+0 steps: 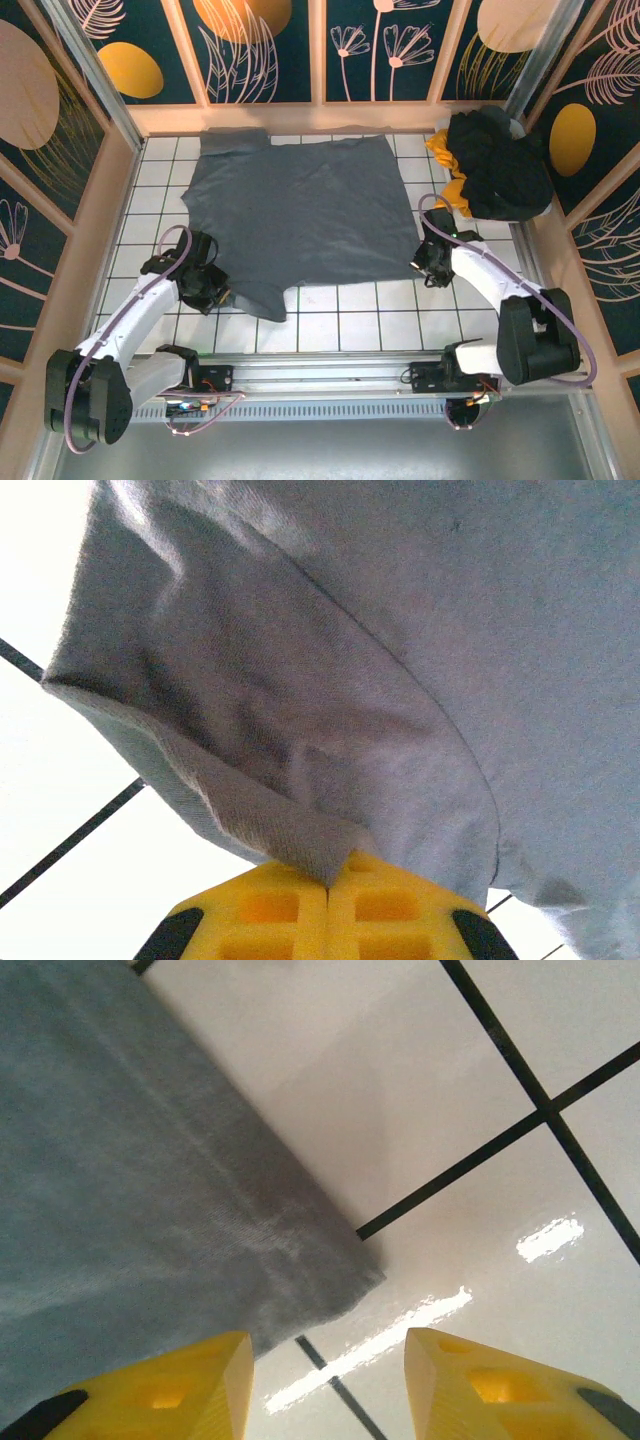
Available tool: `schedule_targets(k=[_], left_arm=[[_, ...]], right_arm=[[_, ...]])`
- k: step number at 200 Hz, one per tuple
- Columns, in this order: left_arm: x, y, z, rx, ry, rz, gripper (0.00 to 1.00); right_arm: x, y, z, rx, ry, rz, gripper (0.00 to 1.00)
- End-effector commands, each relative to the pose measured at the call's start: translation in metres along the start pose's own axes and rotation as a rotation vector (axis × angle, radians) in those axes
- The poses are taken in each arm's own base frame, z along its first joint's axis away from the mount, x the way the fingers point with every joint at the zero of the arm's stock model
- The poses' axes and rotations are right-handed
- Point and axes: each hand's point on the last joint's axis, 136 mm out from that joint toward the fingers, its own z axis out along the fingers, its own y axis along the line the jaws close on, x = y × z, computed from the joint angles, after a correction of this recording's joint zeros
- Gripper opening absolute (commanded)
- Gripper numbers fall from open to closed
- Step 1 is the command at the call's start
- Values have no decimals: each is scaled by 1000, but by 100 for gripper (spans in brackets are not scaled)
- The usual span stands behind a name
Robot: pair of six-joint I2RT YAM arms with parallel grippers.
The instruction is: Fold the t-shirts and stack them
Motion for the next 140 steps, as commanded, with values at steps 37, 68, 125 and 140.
schedule_targets(k=[37, 68, 125, 140], left_arm=[[-5, -6, -11, 2, -32, -42, 0], [-3, -2, -9, -4, -26, -42, 0], [2, 11, -8, -18, -14, -73, 0], [4, 13, -8, -17, -9, -84, 0]], right_arm=[[2, -12, 23, 43, 11, -24, 42], [2, -11, 33, 49, 15, -44, 40], [-6, -18, 39, 88, -24, -77, 13], [-3, -27, 33, 123, -22, -43, 0]])
